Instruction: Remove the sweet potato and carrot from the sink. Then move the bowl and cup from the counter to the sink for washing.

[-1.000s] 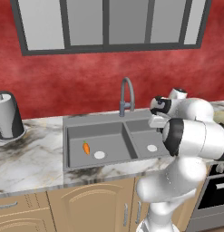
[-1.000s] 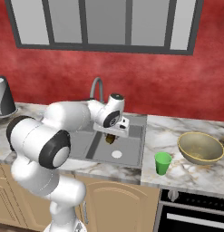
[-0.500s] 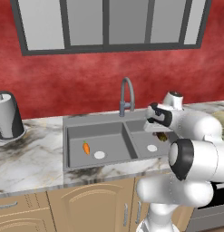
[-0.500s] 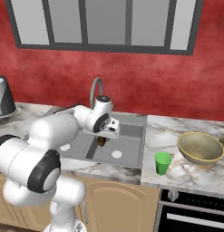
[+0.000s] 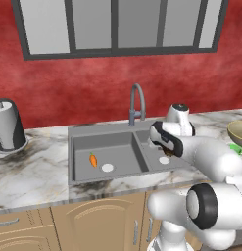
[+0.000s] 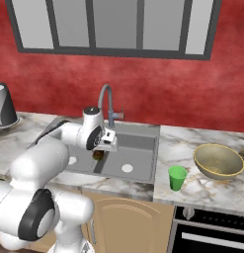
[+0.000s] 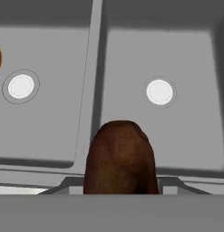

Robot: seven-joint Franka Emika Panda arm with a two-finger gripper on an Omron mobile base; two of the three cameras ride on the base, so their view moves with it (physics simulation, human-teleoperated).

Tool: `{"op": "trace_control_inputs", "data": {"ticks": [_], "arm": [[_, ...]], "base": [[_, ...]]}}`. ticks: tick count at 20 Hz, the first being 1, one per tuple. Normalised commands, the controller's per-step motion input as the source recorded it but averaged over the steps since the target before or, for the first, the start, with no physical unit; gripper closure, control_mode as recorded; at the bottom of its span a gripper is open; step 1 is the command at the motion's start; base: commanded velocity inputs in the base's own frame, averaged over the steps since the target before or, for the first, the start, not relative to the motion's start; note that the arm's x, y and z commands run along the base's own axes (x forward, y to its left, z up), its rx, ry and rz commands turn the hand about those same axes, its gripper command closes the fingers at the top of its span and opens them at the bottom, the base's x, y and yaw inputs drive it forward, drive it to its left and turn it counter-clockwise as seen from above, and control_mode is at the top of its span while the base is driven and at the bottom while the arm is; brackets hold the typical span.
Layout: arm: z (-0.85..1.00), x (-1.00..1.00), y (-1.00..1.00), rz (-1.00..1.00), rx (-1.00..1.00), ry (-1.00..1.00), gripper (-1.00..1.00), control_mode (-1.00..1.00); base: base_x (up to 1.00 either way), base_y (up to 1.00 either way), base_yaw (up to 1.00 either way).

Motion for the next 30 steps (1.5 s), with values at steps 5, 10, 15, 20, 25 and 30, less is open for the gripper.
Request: {"op": "trace_control_inputs", "data": {"ticks": [5, 10, 15, 20, 25, 30], "arm": [[0.18, -0.21, 0.44, 0.00, 0.00, 0.00, 1.00, -1.00], [0.17, -0.01, 0.56, 0.06, -0.01, 0.00, 1.00, -1.00], [0.09, 0.00, 0.58, 0.12, 0.00, 0.00, 1.00, -1.00], [0.02, 0.00, 0.60, 0.14, -0.01, 0.00, 1.00, -1.00], [0.00, 0.00, 0.62, 0.15, -0.03, 0.00, 1.00, -1.00], [0.00, 0.03, 0.62, 0.16, -0.01, 0.00, 1.00, -1.00]], "base": [[0.00, 0.00, 0.00], [0.00, 0.00, 0.00], [0.00, 0.00, 0.00], [0.00, 0.00, 0.00], [0.00, 0.00, 0.00], [0.00, 0.00, 0.00]]}}
